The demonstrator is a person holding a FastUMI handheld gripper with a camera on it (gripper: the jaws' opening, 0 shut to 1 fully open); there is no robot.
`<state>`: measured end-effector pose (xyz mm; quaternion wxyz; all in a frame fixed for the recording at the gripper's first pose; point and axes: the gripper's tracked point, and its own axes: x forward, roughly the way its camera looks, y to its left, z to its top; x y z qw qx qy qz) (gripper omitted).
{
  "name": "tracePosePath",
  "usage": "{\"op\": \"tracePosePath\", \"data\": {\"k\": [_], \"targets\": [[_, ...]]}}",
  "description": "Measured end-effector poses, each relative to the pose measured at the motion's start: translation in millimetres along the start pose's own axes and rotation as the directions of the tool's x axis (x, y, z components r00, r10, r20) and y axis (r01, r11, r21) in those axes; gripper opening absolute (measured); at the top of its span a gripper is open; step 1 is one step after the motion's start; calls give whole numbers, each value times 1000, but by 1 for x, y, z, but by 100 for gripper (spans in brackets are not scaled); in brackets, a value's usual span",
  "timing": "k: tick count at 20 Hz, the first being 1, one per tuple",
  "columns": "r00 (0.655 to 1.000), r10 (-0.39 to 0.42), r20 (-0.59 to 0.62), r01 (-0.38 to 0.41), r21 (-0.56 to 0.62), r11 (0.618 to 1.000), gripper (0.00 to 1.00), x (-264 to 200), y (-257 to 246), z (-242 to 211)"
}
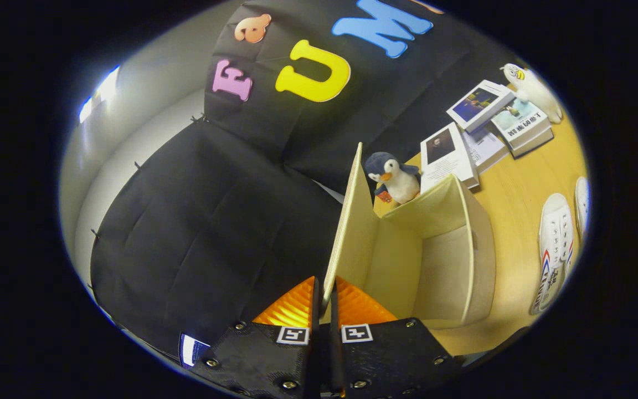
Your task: Open the storage box then place both shoes into the box .Put the left shoe in first, then the right shoe, with the right side of both shoes facing outward in a uniform manner.
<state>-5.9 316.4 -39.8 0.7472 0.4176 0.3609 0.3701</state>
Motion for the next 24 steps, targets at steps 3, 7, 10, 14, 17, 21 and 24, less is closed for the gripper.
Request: {"op": "tracePosePath", "data": {"k": [3, 7, 10, 14, 17, 21, 24], "targets": [[1000, 2, -17, -4, -81, 997, 7, 20, 24, -7], [999, -13, -36, 6, -199, 980, 7, 50, 49, -18], [998, -23, -62, 6, -259, 966, 7, 75, 65, -30], [994, -18, -106, -14, -295, 955, 7, 106, 85, -51], [990, -30, -135, -19, -352, 936, 15, 124, 90, -65], [989, -48, -140, -24, -473, 881, 75, 132, 89, -74], [991, -79, -108, 8, -539, 842, 97, 118, 79, -64]]}}
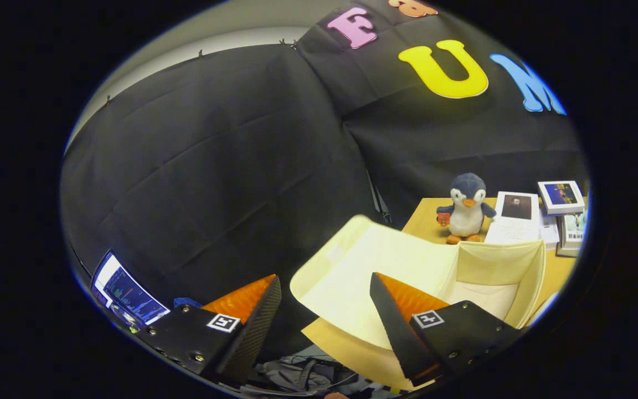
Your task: Open the storage box then place both shoes into the box .Put the left shoe in first, then the right shoe, with the right side of both shoes facing outward in a uniform manner.
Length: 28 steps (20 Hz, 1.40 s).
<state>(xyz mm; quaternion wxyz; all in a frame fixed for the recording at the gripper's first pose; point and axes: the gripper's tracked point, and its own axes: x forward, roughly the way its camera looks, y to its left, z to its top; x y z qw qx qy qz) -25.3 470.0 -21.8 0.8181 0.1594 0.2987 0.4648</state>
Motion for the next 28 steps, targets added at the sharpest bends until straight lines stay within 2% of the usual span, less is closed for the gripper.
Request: {"op": "tracePosePath", "data": {"k": [5, 9, 14, 19, 28], "targets": [[993, -105, 48, 105, -2, 994, 97, -45, -48, 12], [973, -217, 85, 216, 18, 976, 97, -87, -102, 18], [917, -381, 121, 377, 51, 925, 97, -148, -179, 21], [855, -505, 116, 498, 87, 863, 97, -190, -247, 4], [795, -606, 2, 594, 195, 780, 98, -212, -332, -66]]}}
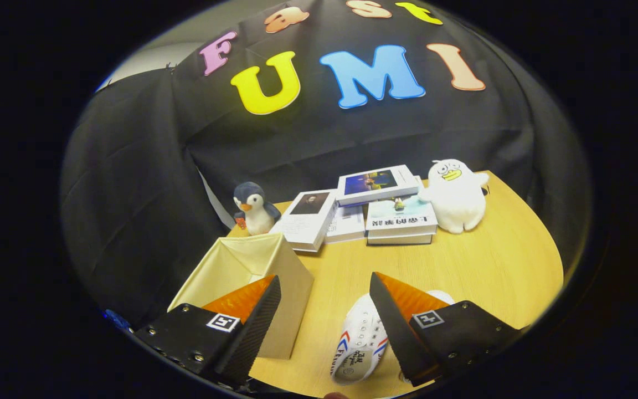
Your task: Open the storage box then place both shoes into the box .Put the left shoe in first, then the right shoe, with the right side of both shoes facing outward in a uniform manner.
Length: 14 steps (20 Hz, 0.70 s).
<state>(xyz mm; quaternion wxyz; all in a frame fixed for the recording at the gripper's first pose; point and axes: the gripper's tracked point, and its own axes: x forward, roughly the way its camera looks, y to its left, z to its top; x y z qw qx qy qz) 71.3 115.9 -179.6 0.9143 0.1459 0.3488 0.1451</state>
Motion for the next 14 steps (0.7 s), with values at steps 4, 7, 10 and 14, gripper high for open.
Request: {"op": "tracePosePath", "data": {"k": [4, 7, 10, 14], "targets": [[996, -37, -75, 42, 62, 997, 98, 20, -29, -35], [988, -40, -147, 59, 125, 990, 98, 31, -44, -64], [976, -36, -213, 74, 173, 982, 98, 39, -53, -87], [957, -7, -290, 82, 247, 965, 97, 46, -57, -117]]}}
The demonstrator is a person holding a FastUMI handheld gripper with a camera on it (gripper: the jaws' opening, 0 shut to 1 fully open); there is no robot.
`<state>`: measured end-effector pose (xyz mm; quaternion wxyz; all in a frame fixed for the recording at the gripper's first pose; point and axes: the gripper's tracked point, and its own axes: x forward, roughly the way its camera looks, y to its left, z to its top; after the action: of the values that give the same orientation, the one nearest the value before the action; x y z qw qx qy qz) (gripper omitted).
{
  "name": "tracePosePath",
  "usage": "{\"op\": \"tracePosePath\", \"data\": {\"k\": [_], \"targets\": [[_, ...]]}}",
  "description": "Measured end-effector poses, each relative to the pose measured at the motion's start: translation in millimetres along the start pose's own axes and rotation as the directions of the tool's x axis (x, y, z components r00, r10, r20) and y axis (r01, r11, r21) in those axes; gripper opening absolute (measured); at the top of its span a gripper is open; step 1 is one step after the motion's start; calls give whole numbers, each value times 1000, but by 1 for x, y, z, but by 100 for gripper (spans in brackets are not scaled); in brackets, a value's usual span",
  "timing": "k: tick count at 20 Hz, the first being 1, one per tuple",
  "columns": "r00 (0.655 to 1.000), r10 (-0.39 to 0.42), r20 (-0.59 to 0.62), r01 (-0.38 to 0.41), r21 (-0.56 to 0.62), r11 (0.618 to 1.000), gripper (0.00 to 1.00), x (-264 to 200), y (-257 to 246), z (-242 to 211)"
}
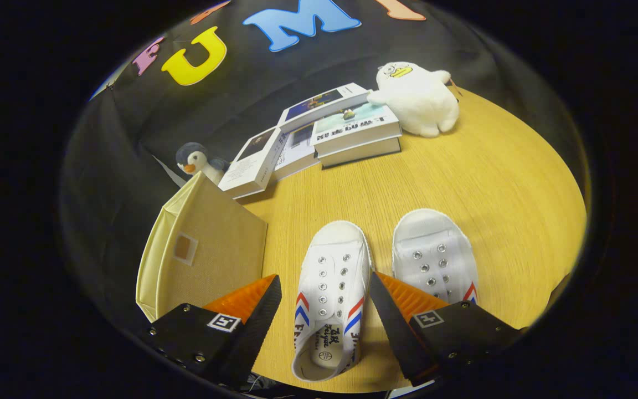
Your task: Open the storage box then place both shoes into the box .Put the left shoe in first, then the right shoe, with the right side of both shoes facing outward in a uniform manner.
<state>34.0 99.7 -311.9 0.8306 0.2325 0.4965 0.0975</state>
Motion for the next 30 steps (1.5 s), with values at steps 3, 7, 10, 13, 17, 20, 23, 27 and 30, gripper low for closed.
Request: {"op": "tracePosePath", "data": {"k": [3, 7, 10, 13, 17, 20, 23, 27, 30], "targets": [[999, 8, -43, -4, 81, 997, 97, 8, -9, -13], [998, 3, -62, 5, 136, 991, 81, 12, -19, -20], [996, -36, -81, 48, 151, 987, 54, 17, -32, -26], [995, -10, -96, 31, 215, 976, 27, 16, -29, -27], [993, -47, -112, 72, 236, 969, 5, 15, -32, -28], [992, -29, -126, 61, 259, 964, 4, 10, -25, -25], [994, 4, -108, 26, 270, 962, 5, 1, -11, -14], [997, 65, -48, -49, 277, 960, 5, -22, 21, 16], [994, 107, 1, -103, 257, 961, 4, -41, 51, 40]]}}
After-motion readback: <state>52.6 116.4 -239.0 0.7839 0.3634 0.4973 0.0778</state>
